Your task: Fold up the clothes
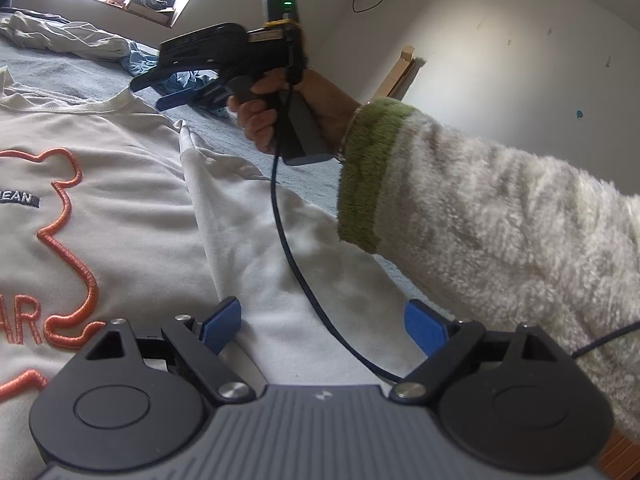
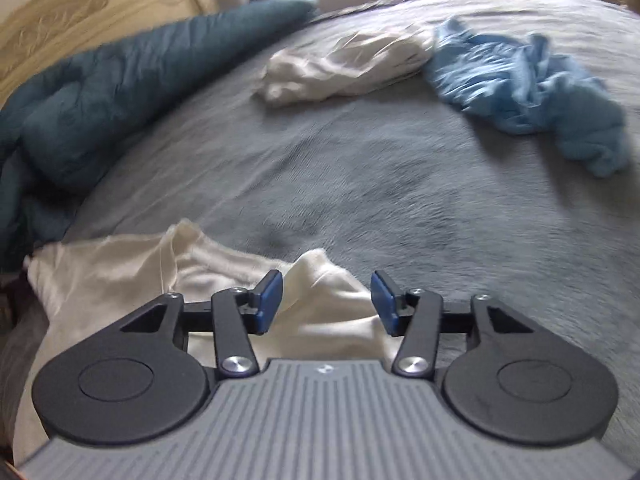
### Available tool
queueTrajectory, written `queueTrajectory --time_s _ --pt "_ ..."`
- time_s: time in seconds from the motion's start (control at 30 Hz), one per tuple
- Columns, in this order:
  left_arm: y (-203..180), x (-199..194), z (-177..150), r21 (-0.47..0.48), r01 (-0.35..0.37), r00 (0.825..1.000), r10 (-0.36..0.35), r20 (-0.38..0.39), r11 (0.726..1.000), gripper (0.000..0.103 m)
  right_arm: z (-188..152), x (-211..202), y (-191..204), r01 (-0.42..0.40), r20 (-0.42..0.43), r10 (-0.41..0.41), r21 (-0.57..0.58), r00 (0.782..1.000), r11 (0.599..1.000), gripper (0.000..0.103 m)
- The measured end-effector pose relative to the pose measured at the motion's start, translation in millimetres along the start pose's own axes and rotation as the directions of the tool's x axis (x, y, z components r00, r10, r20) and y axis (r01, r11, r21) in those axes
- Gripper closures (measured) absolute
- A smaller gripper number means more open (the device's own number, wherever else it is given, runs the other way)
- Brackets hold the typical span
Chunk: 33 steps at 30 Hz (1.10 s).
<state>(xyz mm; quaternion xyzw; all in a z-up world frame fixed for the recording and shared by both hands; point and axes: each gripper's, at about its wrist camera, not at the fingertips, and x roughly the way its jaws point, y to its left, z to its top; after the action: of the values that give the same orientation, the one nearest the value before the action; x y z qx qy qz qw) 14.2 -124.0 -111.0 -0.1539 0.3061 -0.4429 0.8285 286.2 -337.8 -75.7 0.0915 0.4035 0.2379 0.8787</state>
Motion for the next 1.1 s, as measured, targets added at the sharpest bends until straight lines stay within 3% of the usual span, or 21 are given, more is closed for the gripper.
queueTrajectory --time_s 0.17,0.23,0.27,0.3,0.37,0.47,0.6,0.8,0.97,1.03,1.1 --pt "2.0 -0.6 -0.2 -0.004 0.006 1.000 -0.006 0.003 1.000 0.013 6.7 22.4 -2.3 -0.002 -0.049 0.001 -0.003 0.999 1.000 0.054" --pt "2.6 -0.7 -0.2 -0.007 0.009 1.000 -0.009 0.004 1.000 0.013 5.9 29.9 -3.3 -0.014 -0.064 0.015 0.012 0.998 1.000 0.063" --pt "2.3 -1.2 0.0 -0.007 0.009 1.000 -0.009 0.004 1.000 0.013 4.5 31.5 -2.4 -0.016 -0.061 0.016 0.008 0.998 1.000 0.079" --pt "1.9 -1.6 0.3 -0.008 0.010 1.000 -0.010 0.004 1.000 0.013 2.9 32.1 -1.2 -0.013 -0.054 0.013 0.002 0.998 1.000 0.089" --pt "0.9 -1.6 0.6 -0.005 0.007 1.000 -0.007 0.002 1.000 0.013 0.7 28.7 2.8 -0.012 -0.018 0.012 -0.022 1.000 1.000 0.094" --pt "-0.5 -0.8 1.3 -0.001 0.004 1.000 -0.004 0.001 1.000 0.012 0.1 24.6 9.1 -0.002 0.039 0.005 -0.091 0.999 0.996 0.096" --pt "-2.1 -1.6 1.3 -0.001 0.006 1.000 -0.006 0.002 1.000 0.012 -0.5 31.3 5.3 0.023 0.073 -0.016 -0.093 0.997 0.995 0.096" --pt "-2.1 -4.0 1.0 -0.004 0.011 1.000 -0.011 0.005 1.000 0.012 -3.3 34.5 -13.1 -0.003 0.101 0.000 0.027 0.995 1.000 0.092" --pt "-2.5 -3.6 0.3 -0.001 0.008 1.000 -0.008 0.003 1.000 0.012 0.6 -8.1 -19.0 0.015 0.214 -0.032 0.079 0.976 0.997 0.088" --pt "-3.4 -2.8 0.8 0.000 0.007 1.000 -0.007 0.002 1.000 0.012 0.0 -21.9 -17.2 0.030 0.185 -0.035 0.028 0.982 0.999 0.088" --pt "-3.9 -2.0 1.2 0.003 0.005 1.000 -0.005 0.000 1.000 0.012 -4.4 -24.2 -17.4 0.050 0.084 -0.048 -0.019 0.995 0.999 0.087"
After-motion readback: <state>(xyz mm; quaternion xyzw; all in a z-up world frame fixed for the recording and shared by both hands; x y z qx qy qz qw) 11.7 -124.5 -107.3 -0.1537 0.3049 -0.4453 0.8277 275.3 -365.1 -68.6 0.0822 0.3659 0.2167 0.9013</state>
